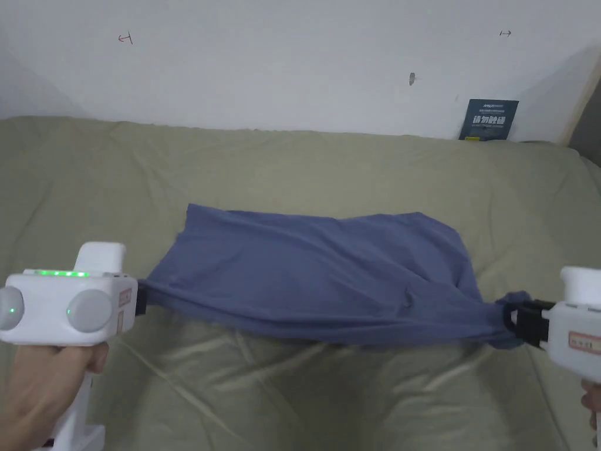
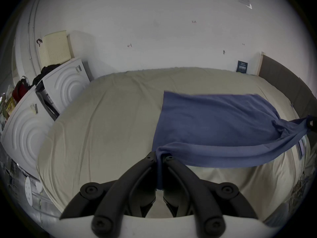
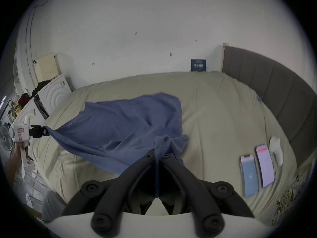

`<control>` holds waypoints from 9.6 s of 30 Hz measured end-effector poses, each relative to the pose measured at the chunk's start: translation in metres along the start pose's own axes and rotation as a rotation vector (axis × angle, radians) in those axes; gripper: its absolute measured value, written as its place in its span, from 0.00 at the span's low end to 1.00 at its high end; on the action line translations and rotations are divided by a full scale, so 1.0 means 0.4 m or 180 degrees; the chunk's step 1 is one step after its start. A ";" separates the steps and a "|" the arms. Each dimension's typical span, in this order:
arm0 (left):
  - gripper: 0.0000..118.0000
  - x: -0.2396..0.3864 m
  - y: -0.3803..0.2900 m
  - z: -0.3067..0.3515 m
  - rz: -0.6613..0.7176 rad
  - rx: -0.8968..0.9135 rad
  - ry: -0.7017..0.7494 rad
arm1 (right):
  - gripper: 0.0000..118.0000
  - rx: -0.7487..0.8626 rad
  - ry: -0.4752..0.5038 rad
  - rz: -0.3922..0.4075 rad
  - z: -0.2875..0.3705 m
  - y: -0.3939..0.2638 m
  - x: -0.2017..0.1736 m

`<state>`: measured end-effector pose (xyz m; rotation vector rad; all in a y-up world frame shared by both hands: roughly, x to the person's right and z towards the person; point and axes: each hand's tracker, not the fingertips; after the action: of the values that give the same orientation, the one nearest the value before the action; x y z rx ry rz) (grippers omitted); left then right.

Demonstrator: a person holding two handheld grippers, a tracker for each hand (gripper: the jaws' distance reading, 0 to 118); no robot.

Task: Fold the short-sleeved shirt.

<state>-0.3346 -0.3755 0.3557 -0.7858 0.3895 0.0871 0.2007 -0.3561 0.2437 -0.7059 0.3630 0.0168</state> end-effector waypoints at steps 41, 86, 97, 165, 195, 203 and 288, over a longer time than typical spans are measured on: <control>0.00 -0.157 -0.326 0.211 0.0478 -0.0260 -0.0086 | 0.00 -0.0312 -0.0221 -0.0320 0.125 -0.298 0.033; 0.01 -0.088 -0.306 0.086 0.0321 -0.0494 -0.0332 | 0.10 -0.0836 -0.0040 -0.0069 0.038 -0.366 0.053; 0.01 -0.095 -0.239 0.093 0.0336 -0.0380 -0.0352 | 0.07 -0.0555 0.0028 0.0016 0.090 -0.247 0.030; 0.02 -0.039 -0.094 -0.200 0.0264 -0.0693 -0.0477 | 0.00 -0.0775 -0.0285 -0.0175 -0.124 -0.163 0.056; 0.03 -0.010 -0.072 -0.120 0.0173 -0.0764 -0.0388 | 0.09 -0.0841 0.0125 0.0056 -0.137 -0.119 0.042; 0.03 -0.058 -0.173 -0.007 0.0171 -0.0826 -0.0354 | 0.09 -0.0909 0.0219 0.0150 -0.026 -0.201 0.029; 0.00 -0.123 0.050 -0.034 0.0316 -0.0300 -0.0477 | 0.03 -0.0524 0.0290 -0.0213 -0.055 0.060 0.078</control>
<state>-0.3888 -0.3675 0.3521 -0.8471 0.2837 0.2573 0.2197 -0.3552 0.2026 -0.8833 0.4284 -0.0496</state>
